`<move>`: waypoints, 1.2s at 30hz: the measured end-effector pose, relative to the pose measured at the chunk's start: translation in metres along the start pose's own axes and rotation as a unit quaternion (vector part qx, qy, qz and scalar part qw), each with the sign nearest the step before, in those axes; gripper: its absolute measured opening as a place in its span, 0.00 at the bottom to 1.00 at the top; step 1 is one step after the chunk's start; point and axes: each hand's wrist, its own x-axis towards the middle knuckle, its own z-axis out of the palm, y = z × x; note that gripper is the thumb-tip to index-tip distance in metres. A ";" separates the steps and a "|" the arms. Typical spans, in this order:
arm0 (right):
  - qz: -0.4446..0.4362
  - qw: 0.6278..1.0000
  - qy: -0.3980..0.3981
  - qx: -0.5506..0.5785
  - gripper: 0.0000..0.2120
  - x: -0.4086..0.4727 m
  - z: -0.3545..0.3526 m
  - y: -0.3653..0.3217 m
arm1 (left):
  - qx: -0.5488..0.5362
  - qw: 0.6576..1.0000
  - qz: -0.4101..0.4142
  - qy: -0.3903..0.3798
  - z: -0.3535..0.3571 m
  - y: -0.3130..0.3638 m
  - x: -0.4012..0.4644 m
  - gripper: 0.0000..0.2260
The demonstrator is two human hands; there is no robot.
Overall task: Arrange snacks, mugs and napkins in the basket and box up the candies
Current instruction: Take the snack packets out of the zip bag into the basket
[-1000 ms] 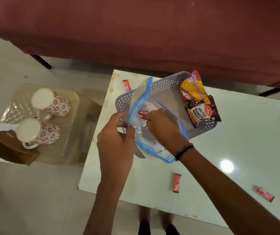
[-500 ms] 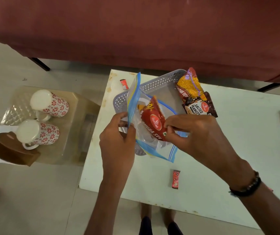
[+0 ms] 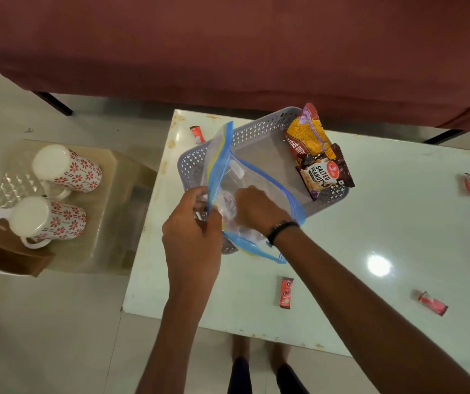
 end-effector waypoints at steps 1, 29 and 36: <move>-0.008 1.000 -0.011 0.011 0.11 0.006 0.003 -0.005 | 0.000 1.000 0.000 0.003 0.000 -0.001 0.000 0.10; -0.055 0.688 0.146 0.709 0.19 -0.131 -0.059 0.054 | -0.013 0.999 -0.007 0.034 0.007 0.003 0.012 0.09; 0.070 0.679 0.332 0.651 0.28 -0.067 -0.052 0.102 | -0.012 0.999 -0.017 0.039 0.010 0.004 0.012 0.10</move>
